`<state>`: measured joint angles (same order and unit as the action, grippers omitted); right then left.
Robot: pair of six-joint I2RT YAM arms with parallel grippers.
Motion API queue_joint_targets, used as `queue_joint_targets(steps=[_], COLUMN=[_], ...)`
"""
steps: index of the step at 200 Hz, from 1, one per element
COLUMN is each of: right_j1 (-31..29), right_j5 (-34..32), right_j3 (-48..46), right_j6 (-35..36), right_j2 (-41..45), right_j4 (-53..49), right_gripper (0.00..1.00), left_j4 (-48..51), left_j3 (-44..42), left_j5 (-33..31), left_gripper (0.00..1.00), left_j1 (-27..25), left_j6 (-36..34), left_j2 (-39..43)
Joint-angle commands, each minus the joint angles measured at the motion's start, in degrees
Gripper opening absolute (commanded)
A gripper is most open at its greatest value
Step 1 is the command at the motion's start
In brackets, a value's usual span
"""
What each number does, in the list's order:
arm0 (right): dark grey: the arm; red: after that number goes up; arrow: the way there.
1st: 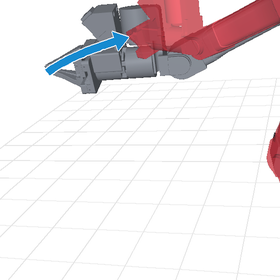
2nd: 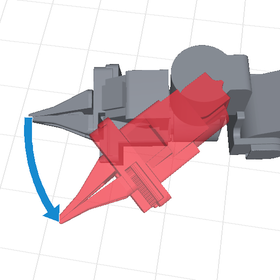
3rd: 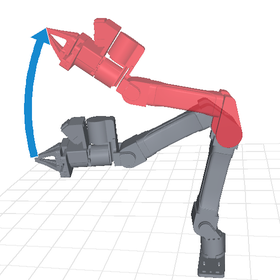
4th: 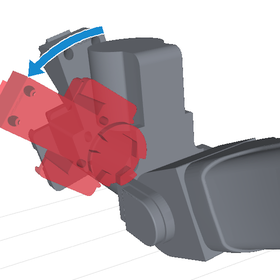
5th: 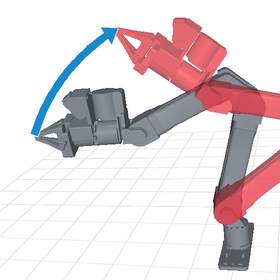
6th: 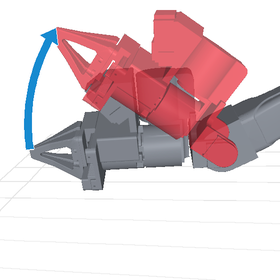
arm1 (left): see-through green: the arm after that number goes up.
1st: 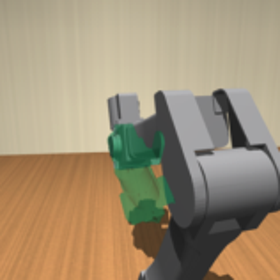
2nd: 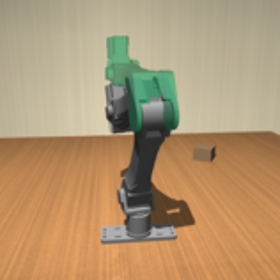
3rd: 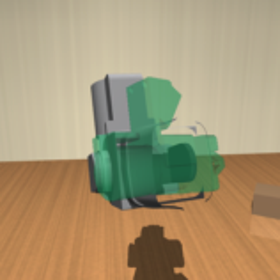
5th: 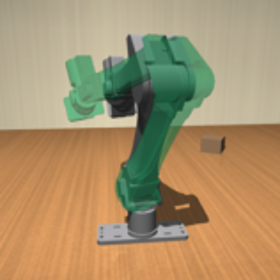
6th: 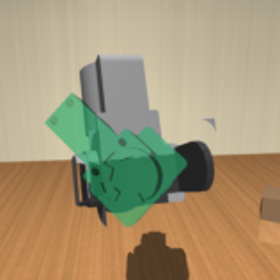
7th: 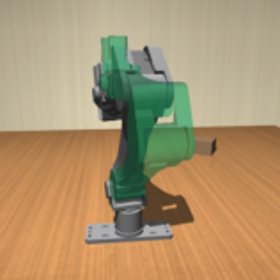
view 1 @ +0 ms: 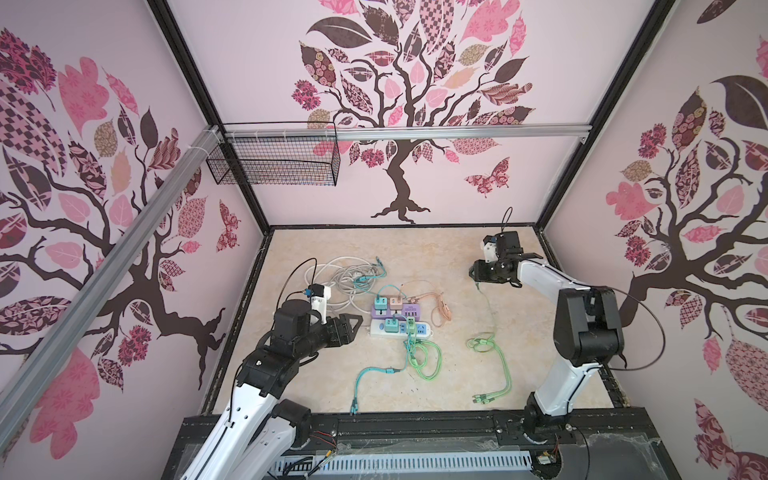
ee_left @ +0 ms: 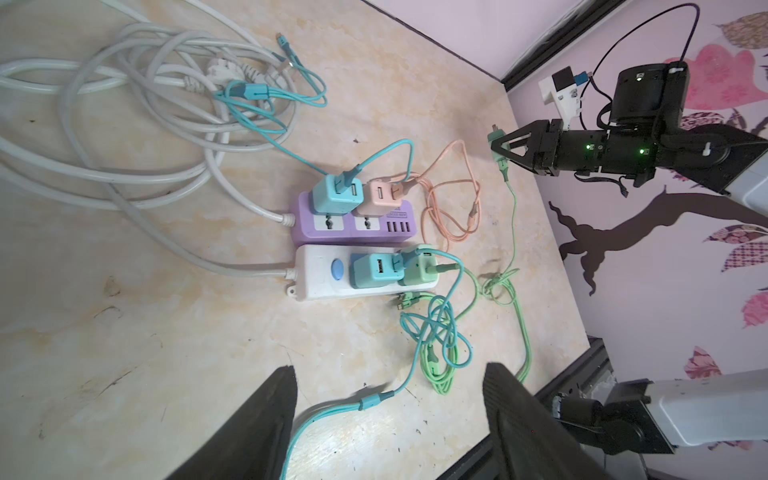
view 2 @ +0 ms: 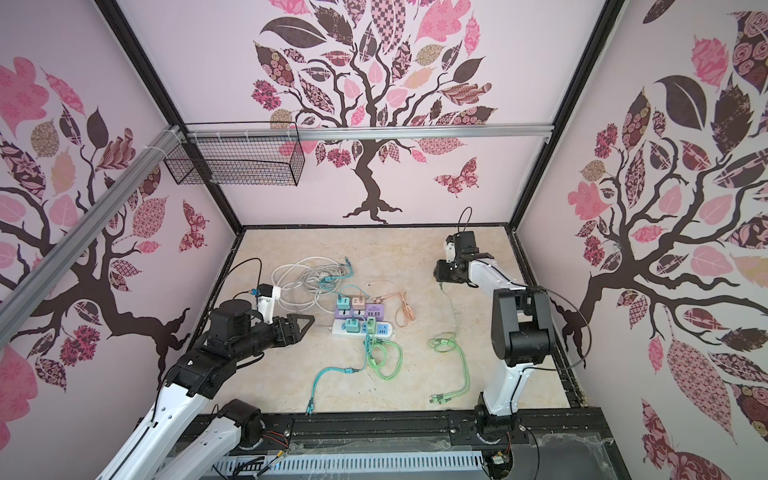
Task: Insert the plug
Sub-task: 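Raise the charger with the right gripper while the left gripper reaches toward it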
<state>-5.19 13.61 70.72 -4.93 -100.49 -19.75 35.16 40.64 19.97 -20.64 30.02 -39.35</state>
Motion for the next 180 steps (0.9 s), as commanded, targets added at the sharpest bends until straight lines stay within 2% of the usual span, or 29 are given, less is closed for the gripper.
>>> queue_joint_targets(steps=[1,30,50,92,116,147,180], right_j1=[-2.9,-7.2,-9.0,-10.1,-13.4,-19.0,-21.6], right_j5=[3.5,4.7,8.7,16.2,16.6,16.7,18.8], right_j3=[-1.6,-2.7,-4.2,-9.0,-10.5,-11.1,-11.6], right_j6=[-0.3,1.4,2.0,5.4,9.0,12.3,14.3], right_j2=[6.8,12.2,15.9,22.7,25.7,28.2,30.4], right_j4=[1.0,0.0,0.5,2.8,2.4,2.8,2.6], right_gripper=[0.3,0.3,0.3,0.29,0.3,0.31,0.31], left_j4=[-1.8,-5.7,-8.5,-13.1,-15.1,-15.2,-15.7], left_j3=[2.6,3.1,3.3,4.0,5.5,9.6,13.8], left_j5=[7.4,14.8,18.2,20.1,21.0,20.7,20.7], left_gripper=[0.75,0.75,0.75,0.76,0.76,0.81,0.82], left_j1=[0.2,0.2,0.1,0.1,-0.4,-3.8,-7.6], left_j6=[-1.0,-0.1,1.1,5.3,7.0,6.4,6.9], left_j2=[-2.5,-5.8,-7.3,-9.1,-11.2,-15.8,-21.3])
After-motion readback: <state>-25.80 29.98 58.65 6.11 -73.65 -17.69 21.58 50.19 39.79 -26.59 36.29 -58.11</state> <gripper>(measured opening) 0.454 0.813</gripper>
